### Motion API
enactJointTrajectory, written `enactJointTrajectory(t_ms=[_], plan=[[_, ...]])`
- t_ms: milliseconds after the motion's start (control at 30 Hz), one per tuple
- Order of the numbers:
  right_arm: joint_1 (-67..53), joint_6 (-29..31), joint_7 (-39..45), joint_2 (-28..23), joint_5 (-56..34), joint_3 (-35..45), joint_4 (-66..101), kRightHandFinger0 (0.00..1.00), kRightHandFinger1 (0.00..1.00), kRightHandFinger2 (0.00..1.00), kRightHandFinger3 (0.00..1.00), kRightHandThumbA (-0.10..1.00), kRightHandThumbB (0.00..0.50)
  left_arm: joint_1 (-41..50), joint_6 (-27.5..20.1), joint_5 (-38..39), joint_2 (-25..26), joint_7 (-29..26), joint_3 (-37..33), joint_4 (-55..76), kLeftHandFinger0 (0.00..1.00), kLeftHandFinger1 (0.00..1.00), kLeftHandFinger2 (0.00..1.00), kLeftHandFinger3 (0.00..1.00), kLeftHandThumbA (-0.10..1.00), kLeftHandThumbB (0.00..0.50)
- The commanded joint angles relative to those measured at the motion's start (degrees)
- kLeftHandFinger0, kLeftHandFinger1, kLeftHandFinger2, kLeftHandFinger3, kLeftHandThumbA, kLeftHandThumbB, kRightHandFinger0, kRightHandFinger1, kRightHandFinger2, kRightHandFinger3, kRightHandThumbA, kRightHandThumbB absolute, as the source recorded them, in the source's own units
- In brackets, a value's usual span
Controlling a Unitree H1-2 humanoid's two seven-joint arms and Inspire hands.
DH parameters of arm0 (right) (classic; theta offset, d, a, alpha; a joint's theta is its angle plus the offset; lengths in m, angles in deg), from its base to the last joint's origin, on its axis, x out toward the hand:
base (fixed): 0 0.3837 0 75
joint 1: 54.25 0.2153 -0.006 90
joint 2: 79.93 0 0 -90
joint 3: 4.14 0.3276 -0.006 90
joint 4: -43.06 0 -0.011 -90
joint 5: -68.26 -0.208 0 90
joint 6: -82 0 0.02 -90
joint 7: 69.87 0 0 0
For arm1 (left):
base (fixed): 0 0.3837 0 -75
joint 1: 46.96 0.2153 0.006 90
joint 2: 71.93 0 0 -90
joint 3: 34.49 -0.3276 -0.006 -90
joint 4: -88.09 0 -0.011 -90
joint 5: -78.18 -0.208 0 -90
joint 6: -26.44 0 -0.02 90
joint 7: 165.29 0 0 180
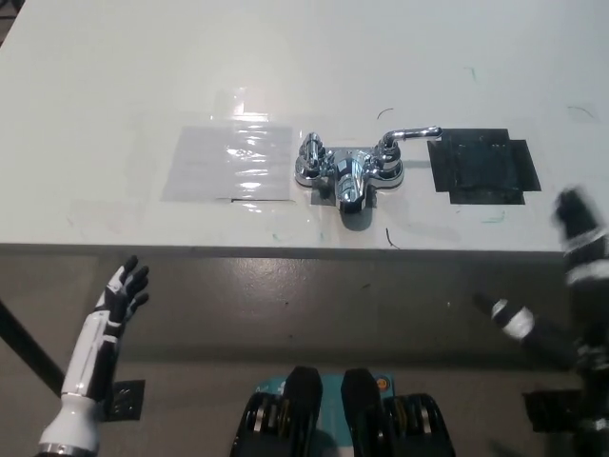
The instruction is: The faucet is at the center of the desk and the robot turn off the faucet by turning the right faucet handle using the right hand
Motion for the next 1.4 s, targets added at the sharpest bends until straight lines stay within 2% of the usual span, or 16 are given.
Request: enactJointTrajectory(t_ms=[0,33,100,167,200,233,300,333,433,533,733,800,933,1033,1200,1367], plan=[[7.1,-6.6,-0.5,-3.4,-2.7,3.4,4.2,1.00,1.00,1.00,1.00,1.00,0.310,0.6,-2.1,0.2,-0.6,1.6,-1.8,2.7,1.00,1.00,1.00,1.00,1.00,0.305],[9.7,-6.9,0.2,-5.2,-3.6,4.1,2.4,1.00,1.00,1.00,1.00,1.00,0.289,0.7,-2.3,0.4,-0.9,1.7,-2.2,2.7,1.00,1.00,1.00,1.00,1.00,0.304],[15.0,-8.7,1.6,-8.2,-6.1,5.2,-2.0,1.00,1.00,1.00,1.00,1.00,0.259,0.9,-3.9,0.6,-1.3,2.2,-3.2,2.6,1.00,1.00,1.00,1.00,1.00,0.250],[18.9,-11.5,2.8,-9.7,-8.6,5.4,-5.1,1.00,1.00,1.00,1.00,1.00,0.274,0.9,-5.0,0.8,-1.6,2.4,-3.7,2.2,1.00,1.00,1.00,1.00,0.98,0.233],[21.4,-14.0,3.4,-10.4,-10.0,5.5,-6.8,1.00,1.00,1.00,1.00,1.00,0.304,0.9,-5.3,1.0,-1.8,2.5,-3.9,2.0,1.00,1.00,1.00,1.00,0.97,0.230],[22.6,-15.8,3.7,-10.9,-10.4,5.3,-7.5,1.00,1.00,1.00,1.00,1.00,0.311,1.0,-5.4,1.1,-1.9,2.6,-4.0,2.0,1.00,1.00,1.00,1.00,0.97,0.230],[27.2,-17.1,4.5,-11.7,-10.3,4.7,-12.2,1.00,1.00,1.00,1.00,1.00,0.289,1.0,-5.4,0.7,-2.2,2.6,-4.2,2.0,1.00,1.00,1.00,1.00,0.98,0.226],[30.0,-16.1,5.4,-12.1,-10.3,4.3,-15.8,1.00,1.00,1.00,1.00,1.00,0.243,1.0,-5.5,0.7,-2.2,2.6,-4.2,1.9,1.00,1.00,1.00,1.00,0.98,0.224],[36.7,-15.2,8.9,-13.2,-11.0,3.2,-25.7,1.00,1.00,1.00,1.00,1.00,0.235,0.7,-5.7,1.1,-2.2,2.8,-4.1,1.5,1.00,1.00,1.00,1.00,0.97,0.198],[42.2,-16.1,12.2,-13.7,-11.6,2.3,-34.8,1.00,1.00,1.00,1.00,1.00,0.256,0.3,-5.6,1.5,-1.9,2.9,-3.9,1.0,1.00,1.00,1.00,1.00,0.98,0.191],[52.7,-17.6,20.7,-14.9,-13.3,1.1,-53.3,1.00,1.00,1.00,1.00,1.00,0.329,-0.1,-4.4,1.6,-1.6,2.8,-3.2,0.7,1.00,1.00,1.00,1.00,1.00,0.211],[57.1,-16.6,22.5,-15.5,-11.2,-0.1,-61.7,1.00,1.00,1.00,1.00,1.00,0.317,-0.3,-4.6,1.2,-1.4,2.7,-3.1,0.3,1.00,1.00,1.00,1.00,1.00,0.237],[62.9,-16.3,25.2,-15.1,-10.3,-0.9,-73.1,1.00,1.00,1.00,1.00,1.00,0.291,0.0,-4.2,0.9,-1.1,2.7,-3.0,0.8,1.00,1.00,1.00,1.00,1.00,0.254],[66.2,-15.2,25.1,-14.7,-7.9,-2.8,-79.8,1.00,1.00,1.00,1.00,1.00,0.327,0.1,-4.5,1.2,-1.4,2.5,-2.7,0.6,1.00,1.00,1.00,1.00,1.00,0.228],[69.1,-14.4,25.7,-14.2,-7.7,-3.2,-86.4,1.00,1.00,1.00,1.00,1.00,0.365,0.0,-4.5,1.7,-1.2,3.1,-2.7,0.6,1.00,1.00,1.00,1.00,1.00,0.232],[70.6,-14.8,27.4,-14.1,-6.6,-3.8,-90.3,1.00,1.00,1.00,1.00,1.00,0.434,0.3,-5.0,1.6,-1.1,3.5,-2.7,0.5,1.00,1.00,1.00,1.00,1.00,0.219]])
